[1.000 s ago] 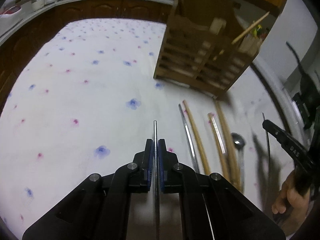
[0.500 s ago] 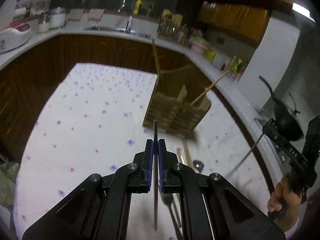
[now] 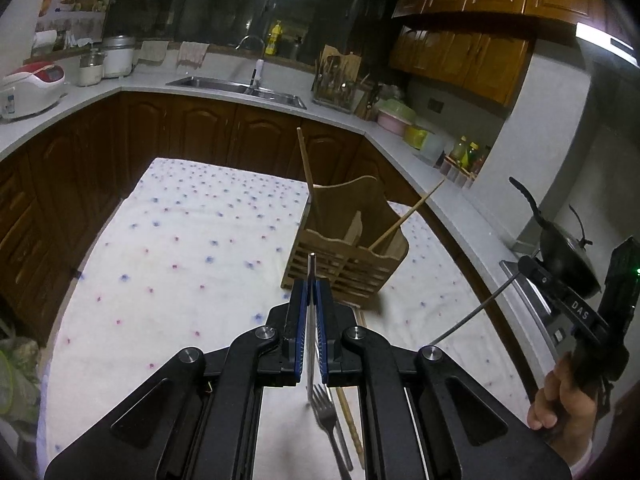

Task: Organize utensils
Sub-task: 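Lift both metal chopsticks and lower them into the wooden holder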

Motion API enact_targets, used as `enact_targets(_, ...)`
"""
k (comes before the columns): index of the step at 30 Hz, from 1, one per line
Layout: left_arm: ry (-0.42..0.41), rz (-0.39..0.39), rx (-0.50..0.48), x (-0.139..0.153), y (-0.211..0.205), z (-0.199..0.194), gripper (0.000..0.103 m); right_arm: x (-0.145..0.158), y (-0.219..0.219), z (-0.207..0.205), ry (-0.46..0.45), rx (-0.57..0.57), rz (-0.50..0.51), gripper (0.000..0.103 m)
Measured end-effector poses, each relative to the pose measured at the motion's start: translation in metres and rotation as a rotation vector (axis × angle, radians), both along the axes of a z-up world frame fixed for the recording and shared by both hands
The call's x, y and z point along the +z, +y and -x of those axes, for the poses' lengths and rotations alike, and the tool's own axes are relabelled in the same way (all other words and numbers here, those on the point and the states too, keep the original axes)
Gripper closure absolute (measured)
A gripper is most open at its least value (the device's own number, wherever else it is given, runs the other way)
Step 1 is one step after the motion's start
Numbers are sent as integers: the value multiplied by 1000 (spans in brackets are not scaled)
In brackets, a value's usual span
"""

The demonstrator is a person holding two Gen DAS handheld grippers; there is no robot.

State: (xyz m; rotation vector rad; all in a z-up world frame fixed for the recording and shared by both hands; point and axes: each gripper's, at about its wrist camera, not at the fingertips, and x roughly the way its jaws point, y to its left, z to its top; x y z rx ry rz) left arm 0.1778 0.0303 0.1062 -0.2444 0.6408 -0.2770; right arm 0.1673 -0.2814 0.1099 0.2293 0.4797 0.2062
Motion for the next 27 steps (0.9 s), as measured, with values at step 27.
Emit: enact_targets(27,-267,14,78,92,-15,-95,99,70,9,-84,-187,-39,-62,99)
